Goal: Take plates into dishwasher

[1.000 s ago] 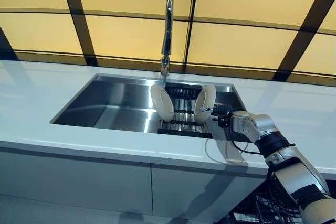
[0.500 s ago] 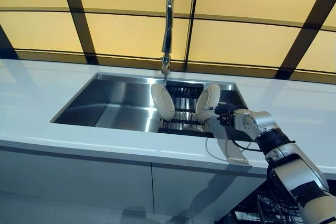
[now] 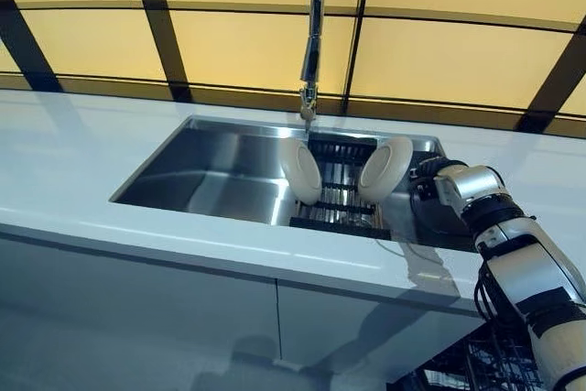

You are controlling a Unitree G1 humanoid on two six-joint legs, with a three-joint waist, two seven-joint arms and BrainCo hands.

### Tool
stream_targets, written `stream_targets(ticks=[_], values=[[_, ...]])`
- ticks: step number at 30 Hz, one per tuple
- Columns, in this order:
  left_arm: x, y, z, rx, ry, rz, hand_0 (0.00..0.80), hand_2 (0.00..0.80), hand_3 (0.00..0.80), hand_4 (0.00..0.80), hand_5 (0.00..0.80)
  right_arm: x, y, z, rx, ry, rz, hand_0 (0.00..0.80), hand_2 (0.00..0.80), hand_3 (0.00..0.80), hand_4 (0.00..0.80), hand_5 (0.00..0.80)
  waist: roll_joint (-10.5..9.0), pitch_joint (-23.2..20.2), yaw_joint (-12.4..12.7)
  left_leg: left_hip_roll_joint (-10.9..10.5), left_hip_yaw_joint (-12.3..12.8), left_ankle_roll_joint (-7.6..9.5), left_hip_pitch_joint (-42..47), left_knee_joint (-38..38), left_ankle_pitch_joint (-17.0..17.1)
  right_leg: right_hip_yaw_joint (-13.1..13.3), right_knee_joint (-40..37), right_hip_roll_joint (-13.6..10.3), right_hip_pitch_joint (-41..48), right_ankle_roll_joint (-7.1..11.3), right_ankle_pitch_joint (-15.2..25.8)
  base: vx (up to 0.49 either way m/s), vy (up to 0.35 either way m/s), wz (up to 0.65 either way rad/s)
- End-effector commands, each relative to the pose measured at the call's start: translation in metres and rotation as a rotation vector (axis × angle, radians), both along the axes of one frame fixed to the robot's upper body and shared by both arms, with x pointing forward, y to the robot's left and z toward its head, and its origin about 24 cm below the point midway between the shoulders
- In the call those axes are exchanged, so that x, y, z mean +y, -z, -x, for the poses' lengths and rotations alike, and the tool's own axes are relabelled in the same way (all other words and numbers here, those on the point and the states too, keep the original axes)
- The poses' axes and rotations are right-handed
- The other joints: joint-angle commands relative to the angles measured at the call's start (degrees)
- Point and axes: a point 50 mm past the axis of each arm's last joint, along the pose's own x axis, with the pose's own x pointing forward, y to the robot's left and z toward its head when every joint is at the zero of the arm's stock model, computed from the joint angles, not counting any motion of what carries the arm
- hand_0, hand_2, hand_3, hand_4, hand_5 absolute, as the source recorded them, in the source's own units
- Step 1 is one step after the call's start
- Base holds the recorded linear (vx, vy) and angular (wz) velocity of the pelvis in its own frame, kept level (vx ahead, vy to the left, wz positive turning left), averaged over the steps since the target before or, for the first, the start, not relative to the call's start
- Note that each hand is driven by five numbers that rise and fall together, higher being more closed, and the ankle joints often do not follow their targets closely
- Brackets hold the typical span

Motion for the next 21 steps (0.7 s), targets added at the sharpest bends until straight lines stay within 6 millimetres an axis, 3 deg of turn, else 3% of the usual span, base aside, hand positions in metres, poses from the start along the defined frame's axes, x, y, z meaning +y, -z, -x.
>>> stream_targets(ticks=[1, 15, 16, 17, 18, 21], values=[[0.007, -0.003, -0.010, 0.015, 0.132, -0.060, 0.000, 0.000, 0.000, 0.000, 0.000, -0.010, -0.059, -0.005, -0.148, -0.003, 0.177, 0.800, 0.800, 0.800, 0.800, 0.800, -3.35, -1.50, 1.71, 0.37, 0.78, -0.95, 0.23, -0.19, -2.33, 0.10, 0.12, -5.15, 0.76, 5.31, 0.66, 0.030, -0.007, 0.02], [0.012, -0.004, -0.006, 0.040, 0.129, -0.060, 0.000, 0.000, 0.000, 0.000, 0.000, -0.008, -0.046, -0.004, -0.143, -0.036, 0.053, 0.800, 0.800, 0.800, 0.800, 0.800, -3.66, -2.95, 0.14, 0.51, 2.38, -1.03, 2.10, -0.19, -3.15, 1.17, -0.01, -4.92, 1.95, 5.33, 0.19, 0.006, 0.000, -0.01], [0.013, -0.004, -0.006, 0.037, 0.131, -0.060, 0.000, 0.000, 0.000, 0.000, 0.000, -0.009, -0.044, -0.004, -0.139, -0.026, 0.040, 0.496, 0.496, 0.496, 0.496, 0.496, -3.69, -3.01, 0.08, 0.50, 2.40, -1.02, 2.15, -0.19, -3.19, 1.16, -0.01, -4.91, 2.01, 5.30, 0.14, 0.000, 0.000, 0.00], [0.013, -0.004, -0.007, 0.036, 0.132, -0.061, 0.000, 0.000, 0.000, 0.000, 0.000, -0.010, -0.043, -0.003, -0.132, -0.022, 0.034, 0.135, 0.135, 0.135, 0.135, 0.135, -3.70, -3.04, 0.04, 0.50, 2.41, -1.02, 2.18, -0.19, -3.20, 1.15, -0.01, -4.89, 2.04, 5.28, 0.11, 0.000, 0.000, 0.00], [0.012, -0.004, -0.007, 0.037, 0.134, -0.060, 0.000, 0.000, 0.000, 0.000, 0.000, -0.010, -0.040, -0.003, -0.118, -0.020, 0.019, 0.000, 0.000, 0.000, 0.000, 0.000, -3.73, -3.10, -0.03, 0.50, 2.47, -1.02, 2.25, -0.19, -3.28, 1.20, -0.01, -4.93, 2.08, 5.30, 0.07, 0.000, 0.000, 0.00], [0.012, -0.004, -0.008, 0.039, 0.132, -0.061, 0.000, 0.000, 0.000, 0.000, 0.000, -0.010, -0.037, -0.002, -0.101, -0.012, 0.016, 0.000, 0.000, 0.000, 0.000, 0.000, -3.74, -3.19, -0.29, 0.52, 2.61, -1.04, 2.39, -0.19, -3.25, 1.28, -0.01, -4.93, 2.15, 5.31, 0.11, 0.000, 0.000, 0.00]])
